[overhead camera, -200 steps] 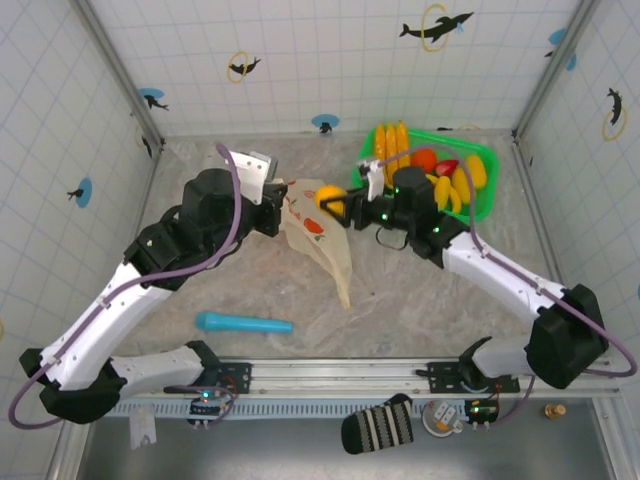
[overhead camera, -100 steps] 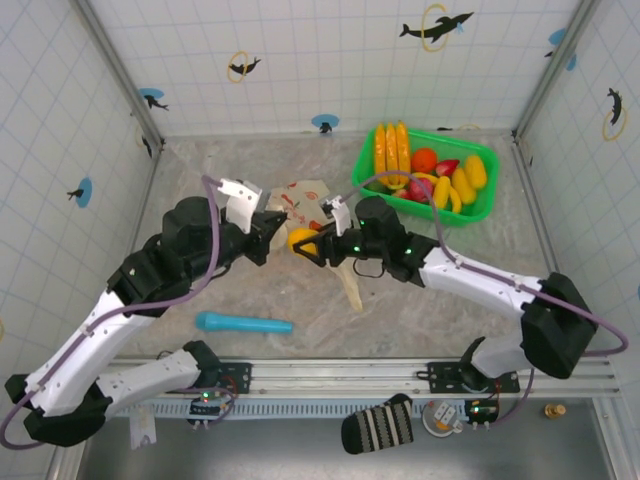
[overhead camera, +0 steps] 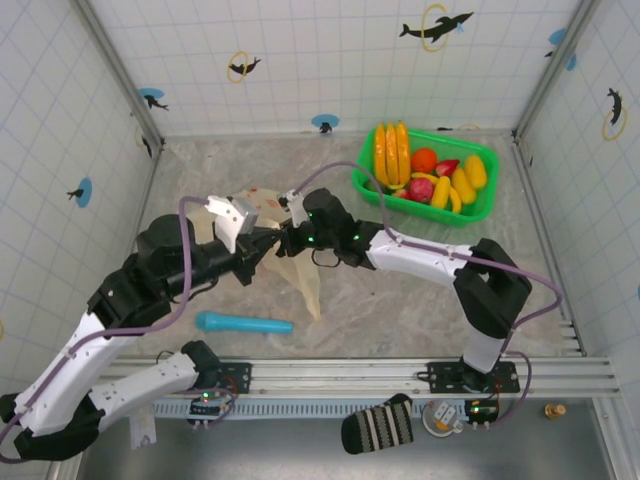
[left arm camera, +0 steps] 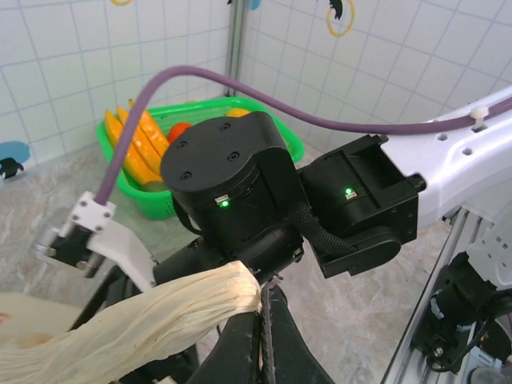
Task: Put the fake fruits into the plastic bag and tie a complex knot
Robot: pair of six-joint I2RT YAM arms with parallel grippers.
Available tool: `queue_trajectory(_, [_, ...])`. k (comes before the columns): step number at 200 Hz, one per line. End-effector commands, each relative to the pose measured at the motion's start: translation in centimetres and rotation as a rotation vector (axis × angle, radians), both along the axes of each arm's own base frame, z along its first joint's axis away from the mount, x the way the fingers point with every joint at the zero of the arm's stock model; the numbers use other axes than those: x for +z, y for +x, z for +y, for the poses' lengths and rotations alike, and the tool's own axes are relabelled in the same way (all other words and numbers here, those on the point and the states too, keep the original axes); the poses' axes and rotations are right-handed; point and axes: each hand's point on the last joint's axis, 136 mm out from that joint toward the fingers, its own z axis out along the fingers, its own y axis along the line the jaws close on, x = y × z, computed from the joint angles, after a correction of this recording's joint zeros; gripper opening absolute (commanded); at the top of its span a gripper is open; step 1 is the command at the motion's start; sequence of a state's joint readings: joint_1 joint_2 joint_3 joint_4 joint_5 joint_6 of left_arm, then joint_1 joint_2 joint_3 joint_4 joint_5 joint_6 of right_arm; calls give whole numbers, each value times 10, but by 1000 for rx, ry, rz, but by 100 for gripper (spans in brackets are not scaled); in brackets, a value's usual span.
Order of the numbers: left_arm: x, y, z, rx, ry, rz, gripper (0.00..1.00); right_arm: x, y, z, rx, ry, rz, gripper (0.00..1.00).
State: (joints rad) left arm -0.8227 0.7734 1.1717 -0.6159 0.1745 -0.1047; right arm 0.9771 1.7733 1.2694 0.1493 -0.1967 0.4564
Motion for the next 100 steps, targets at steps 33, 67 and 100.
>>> queue_trajectory(33, [22,-4,-4,-39,-53,-48,0,-13,76,-19,-411,-190,-152,61])
queue_trajectory(67, [31,-8,3,-27,-65,-65,0,-9,100,-31,-495,-213,-183,62])
queue_trajectory(100, [21,1,2,2,-31,-59,0,8,44,26,-90,51,-86,62])
